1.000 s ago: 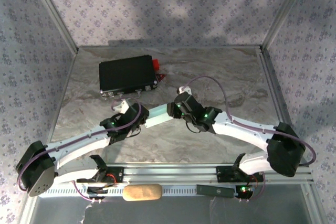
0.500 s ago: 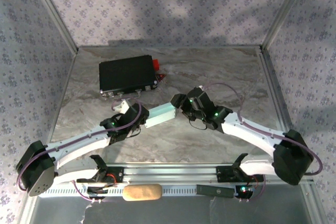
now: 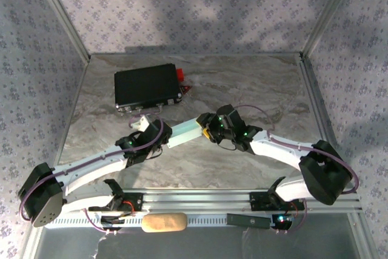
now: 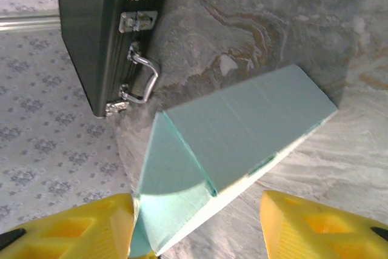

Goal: Fold the paper box

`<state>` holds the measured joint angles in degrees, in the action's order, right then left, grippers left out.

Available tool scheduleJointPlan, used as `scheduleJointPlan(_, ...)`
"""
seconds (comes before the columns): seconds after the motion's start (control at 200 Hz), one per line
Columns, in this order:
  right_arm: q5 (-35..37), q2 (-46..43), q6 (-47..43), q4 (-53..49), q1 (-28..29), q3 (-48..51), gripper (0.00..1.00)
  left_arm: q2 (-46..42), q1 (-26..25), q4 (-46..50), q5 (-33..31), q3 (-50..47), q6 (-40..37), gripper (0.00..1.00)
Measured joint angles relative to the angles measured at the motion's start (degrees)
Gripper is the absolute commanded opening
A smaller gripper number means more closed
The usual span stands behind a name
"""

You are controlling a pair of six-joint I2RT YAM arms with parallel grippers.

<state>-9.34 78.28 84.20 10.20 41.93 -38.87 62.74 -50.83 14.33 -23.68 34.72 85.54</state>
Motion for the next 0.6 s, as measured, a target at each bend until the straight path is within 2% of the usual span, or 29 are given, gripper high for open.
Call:
scheduleJointPlan(0.27, -2.1, 2.7, 1.8, 6.0, -1.6, 1.2, 0.38, 0.0, 0.0, 0.3, 0.0, 0.0, -0.2, 0.38)
scheduleJointPlan(0.415, -2.4, 3.4, 2.0, 6.8, -1.8, 1.4, 0.27, 0.0, 0.0, 0.7, 0.1, 0.0, -1.7, 0.48)
scheduleJointPlan(0.51, -2.5, 3.8, 2.4, 7.0, -2.0, 1.4, 0.25, 0.0, 0.1, 1.2, 0.4, 0.0, -2.9, 0.54)
scheduleJointPlan(0.6, -2.5, 4.2, 2.5, 7.4, -2.1, 1.4, 0.23, -0.2, 0.3, 1.8, 1.0, 0.0, -4.3, 0.55)
